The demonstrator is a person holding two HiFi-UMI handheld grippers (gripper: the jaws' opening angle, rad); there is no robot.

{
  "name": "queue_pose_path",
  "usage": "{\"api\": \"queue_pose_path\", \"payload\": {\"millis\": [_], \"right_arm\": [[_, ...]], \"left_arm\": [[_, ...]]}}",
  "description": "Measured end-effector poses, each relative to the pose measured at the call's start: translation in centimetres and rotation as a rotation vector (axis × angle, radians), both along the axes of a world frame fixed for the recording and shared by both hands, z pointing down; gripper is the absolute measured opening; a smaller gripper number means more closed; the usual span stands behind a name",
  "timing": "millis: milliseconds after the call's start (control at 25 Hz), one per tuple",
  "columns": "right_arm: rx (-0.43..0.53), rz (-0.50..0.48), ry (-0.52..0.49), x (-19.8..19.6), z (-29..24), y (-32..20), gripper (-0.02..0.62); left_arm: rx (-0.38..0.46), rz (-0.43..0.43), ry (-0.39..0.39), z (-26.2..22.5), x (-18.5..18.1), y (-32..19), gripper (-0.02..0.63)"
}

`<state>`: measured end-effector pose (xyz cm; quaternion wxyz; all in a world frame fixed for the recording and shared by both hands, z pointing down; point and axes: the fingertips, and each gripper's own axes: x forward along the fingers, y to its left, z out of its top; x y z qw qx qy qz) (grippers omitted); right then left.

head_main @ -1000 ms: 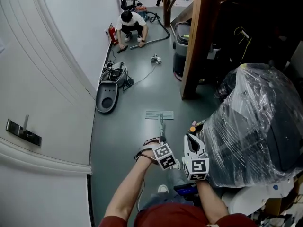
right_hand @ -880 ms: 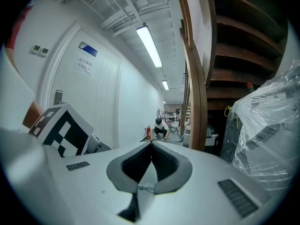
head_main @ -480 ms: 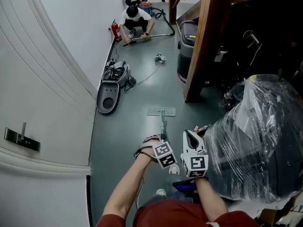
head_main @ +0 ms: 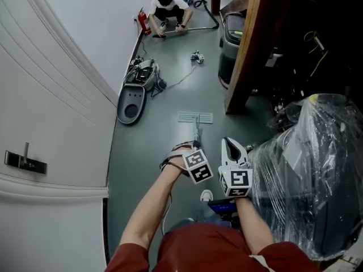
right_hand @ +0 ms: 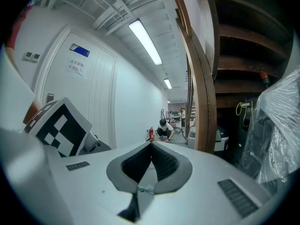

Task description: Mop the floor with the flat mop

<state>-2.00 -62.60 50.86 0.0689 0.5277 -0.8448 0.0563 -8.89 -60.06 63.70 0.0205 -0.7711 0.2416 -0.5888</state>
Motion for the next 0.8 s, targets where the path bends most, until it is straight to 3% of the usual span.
{"api": "queue_pose_path", "payload": {"millis": [400, 800], "right_arm": [[-0.012, -0.024, -0.001, 0.8, 0.8, -5.2, 0.018], [-0.033, -0.014, 0.035, -2.7, 2.1, -11.6, 0.018]], "left_arm": [[-0.004, -0.034, 0.002, 0.4, 0.3, -5.2, 0.135], [0.01, -0.006, 0.012, 1.1, -2.8, -12.0, 0.135]]}}
